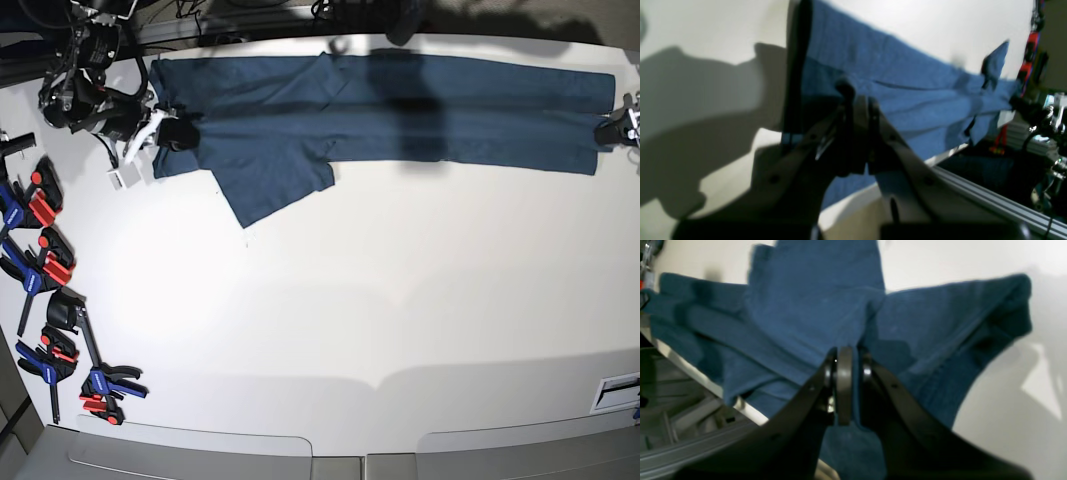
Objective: Fold the T-shirt properly
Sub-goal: 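Open the right gripper and move it to the folded shirt's sleeve end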
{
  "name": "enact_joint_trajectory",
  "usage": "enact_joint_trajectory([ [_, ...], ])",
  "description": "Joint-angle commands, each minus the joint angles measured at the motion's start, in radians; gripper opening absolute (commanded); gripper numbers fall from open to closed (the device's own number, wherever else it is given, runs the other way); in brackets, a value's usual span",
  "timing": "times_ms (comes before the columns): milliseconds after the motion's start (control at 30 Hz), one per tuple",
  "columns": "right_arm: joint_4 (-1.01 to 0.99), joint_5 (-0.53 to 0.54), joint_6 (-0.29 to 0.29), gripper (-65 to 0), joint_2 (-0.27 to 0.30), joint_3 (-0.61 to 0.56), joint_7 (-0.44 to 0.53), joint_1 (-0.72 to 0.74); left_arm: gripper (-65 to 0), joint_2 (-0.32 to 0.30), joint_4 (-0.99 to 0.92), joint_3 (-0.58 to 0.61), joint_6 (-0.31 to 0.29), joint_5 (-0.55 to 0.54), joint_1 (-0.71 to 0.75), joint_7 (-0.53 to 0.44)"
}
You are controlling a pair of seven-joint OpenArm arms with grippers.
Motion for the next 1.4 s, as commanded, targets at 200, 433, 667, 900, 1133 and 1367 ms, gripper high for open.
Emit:
enact_joint_trajectory([
  [200,0.017,0.006,0.006,-65.0,0.017,0.006,0.014,0.009,-65.0,-0.037,0.014,-0.008,-0.009,-0.024,0.023,-0.002],
  [433,0.017,-0.01,0.006,-65.0,0.017,0.005,0.035,0.009,-65.0,-0.037,0.014,-0.008,-0.009,-0.024,0.024,-0.013],
  [667,0.017,-0.009,0.006,-44.9,0.02,0.005,0.042,0.009,-56.6,-0.053,0.014,-0.008,-0.009,-0.024,0.024,-0.012],
  [900,0.023,-0.001,0.006,-44.3,0.063,0.006,0.05,0.025,-55.0,-0.132,0.058,-0.008,-0.009,-0.024,0.024,-0.017],
  [1133,0.033,0.002,0.006,-44.3,0.08,0.006,0.085,0.122,-55.0,-0.162,0.173,-0.008,-0.009,-0.024,0.022,-0.021],
  [1367,0.032,-0.076,0.006,-42.7,0.028,0.005,0.191,0.19,-55.0,-0.161,0.225,-0.008,-0.009,-0.024,0.021,-0.057],
])
